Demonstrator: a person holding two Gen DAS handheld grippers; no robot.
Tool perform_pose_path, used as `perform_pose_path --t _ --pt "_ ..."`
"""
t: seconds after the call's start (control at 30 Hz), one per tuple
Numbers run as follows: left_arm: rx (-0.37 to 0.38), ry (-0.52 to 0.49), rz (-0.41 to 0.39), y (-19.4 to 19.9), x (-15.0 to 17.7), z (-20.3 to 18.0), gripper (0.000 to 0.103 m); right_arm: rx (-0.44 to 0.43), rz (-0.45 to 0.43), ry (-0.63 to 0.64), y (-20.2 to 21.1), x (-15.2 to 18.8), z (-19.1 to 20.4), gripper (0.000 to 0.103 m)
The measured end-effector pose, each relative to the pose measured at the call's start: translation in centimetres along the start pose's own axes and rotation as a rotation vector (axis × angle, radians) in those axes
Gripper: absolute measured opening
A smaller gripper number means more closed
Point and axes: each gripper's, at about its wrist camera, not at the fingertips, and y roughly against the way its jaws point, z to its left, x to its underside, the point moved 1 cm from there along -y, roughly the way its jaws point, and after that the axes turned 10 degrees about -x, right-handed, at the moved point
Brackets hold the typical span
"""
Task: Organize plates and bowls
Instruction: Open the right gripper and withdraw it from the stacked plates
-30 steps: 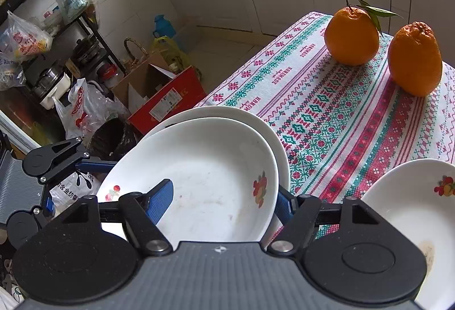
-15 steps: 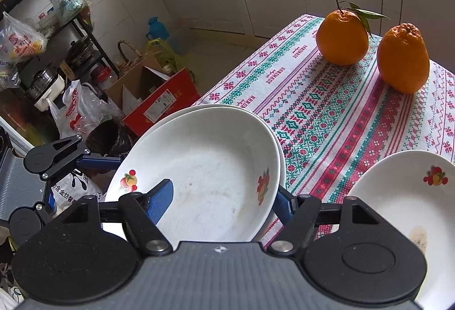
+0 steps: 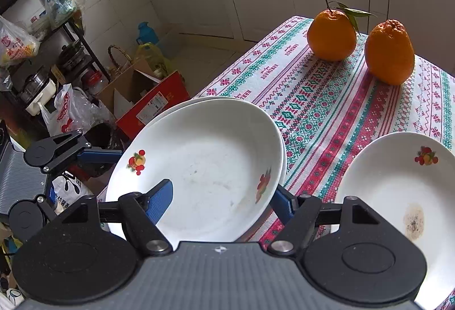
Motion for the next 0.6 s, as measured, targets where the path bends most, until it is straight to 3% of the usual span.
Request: perform_pose_path --t 0.6 --pt "-0.004 -0.007 -0.008 0.0 -0.2 -0.1 0.098 0.062 -0.005 0.046 -0.1 1.0 1.3 0.080"
